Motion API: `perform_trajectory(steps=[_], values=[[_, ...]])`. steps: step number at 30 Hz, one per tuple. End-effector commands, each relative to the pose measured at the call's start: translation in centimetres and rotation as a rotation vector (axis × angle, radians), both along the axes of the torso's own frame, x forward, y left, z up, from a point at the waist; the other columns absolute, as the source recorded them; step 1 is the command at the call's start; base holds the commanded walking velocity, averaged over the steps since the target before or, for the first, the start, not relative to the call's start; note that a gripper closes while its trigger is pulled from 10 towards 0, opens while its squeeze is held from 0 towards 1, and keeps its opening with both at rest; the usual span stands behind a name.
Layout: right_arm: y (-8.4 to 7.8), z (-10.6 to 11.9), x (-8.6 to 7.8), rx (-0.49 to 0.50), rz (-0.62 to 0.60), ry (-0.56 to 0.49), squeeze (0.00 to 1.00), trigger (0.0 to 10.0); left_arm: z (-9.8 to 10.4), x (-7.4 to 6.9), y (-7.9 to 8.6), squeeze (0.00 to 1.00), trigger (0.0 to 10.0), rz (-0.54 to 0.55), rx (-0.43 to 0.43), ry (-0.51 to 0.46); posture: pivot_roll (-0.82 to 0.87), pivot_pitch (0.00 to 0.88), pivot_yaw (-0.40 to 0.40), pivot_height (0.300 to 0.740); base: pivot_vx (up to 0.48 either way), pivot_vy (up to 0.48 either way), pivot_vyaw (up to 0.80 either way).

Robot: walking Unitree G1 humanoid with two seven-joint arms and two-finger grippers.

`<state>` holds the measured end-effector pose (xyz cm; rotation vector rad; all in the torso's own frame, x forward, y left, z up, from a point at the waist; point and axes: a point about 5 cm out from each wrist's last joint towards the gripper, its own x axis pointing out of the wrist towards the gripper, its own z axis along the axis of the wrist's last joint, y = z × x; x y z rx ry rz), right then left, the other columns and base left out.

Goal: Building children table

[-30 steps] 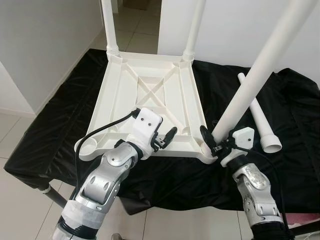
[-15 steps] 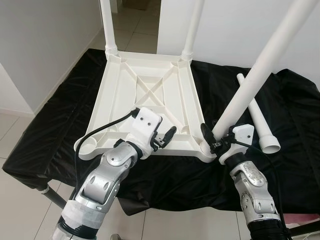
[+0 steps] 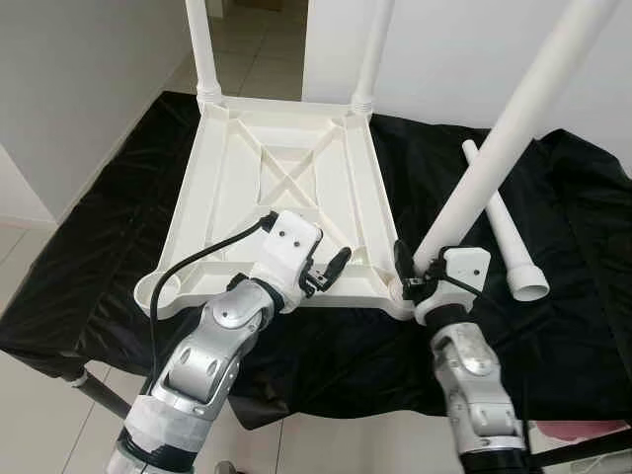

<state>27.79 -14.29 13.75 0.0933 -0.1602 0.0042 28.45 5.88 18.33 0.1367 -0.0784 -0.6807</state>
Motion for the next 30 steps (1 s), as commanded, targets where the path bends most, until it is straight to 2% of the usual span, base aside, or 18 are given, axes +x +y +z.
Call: perform_trajectory(steps=[1,15,16,22,29,30], values=[[0.1,-3.8,-0.6,0.044,-0.051,0.213,0.0,10.0,0.0,0.0,-0.1,0.0,10.0,-0.004,-0.003,-0.004,0.0,0.085,-0.046,0.74,0.0,0.0,0.0],[1.4,-2.2,-0.8,0.025,-0.007,0.121,0.0,10.0,0.0,-0.1,-0.3,0.0,10.0,-0.009,-0.003,-0.01,0.02,0.06,-0.064,0.74,0.0,0.0,0.0],[1.4,-1.9,-0.8,0.032,0.009,0.102,1.0,10.0,0.0,-0.1,-0.3,0.0,10.0,-0.01,-0.003,-0.012,0.02,0.054,-0.065,0.74,0.0,0.0,0.0],[1.0,-0.8,-0.4,0.027,0.047,0.033,1.0,10.0,0.1,0.0,-0.4,0.0,10.0,-0.012,-0.003,-0.017,0.02,0.043,-0.068,0.74,0.0,0.0,0.0],[-0.7,0.0,0.2,-0.018,0.098,-0.011,1.0,10.0,0.2,-0.1,-0.5,0.0,10.0,-0.017,-0.004,-0.02,0.02,0.039,-0.068,0.74,0.0,0.0,0.0],[-1.1,0.2,0.3,-0.035,0.142,-0.024,0.07,10.0,0.2,-0.1,-0.5,0.0,10.0,-0.022,-0.001,-0.019,0.02,0.032,-0.066,0.74,0.0,0.0,0.0]])
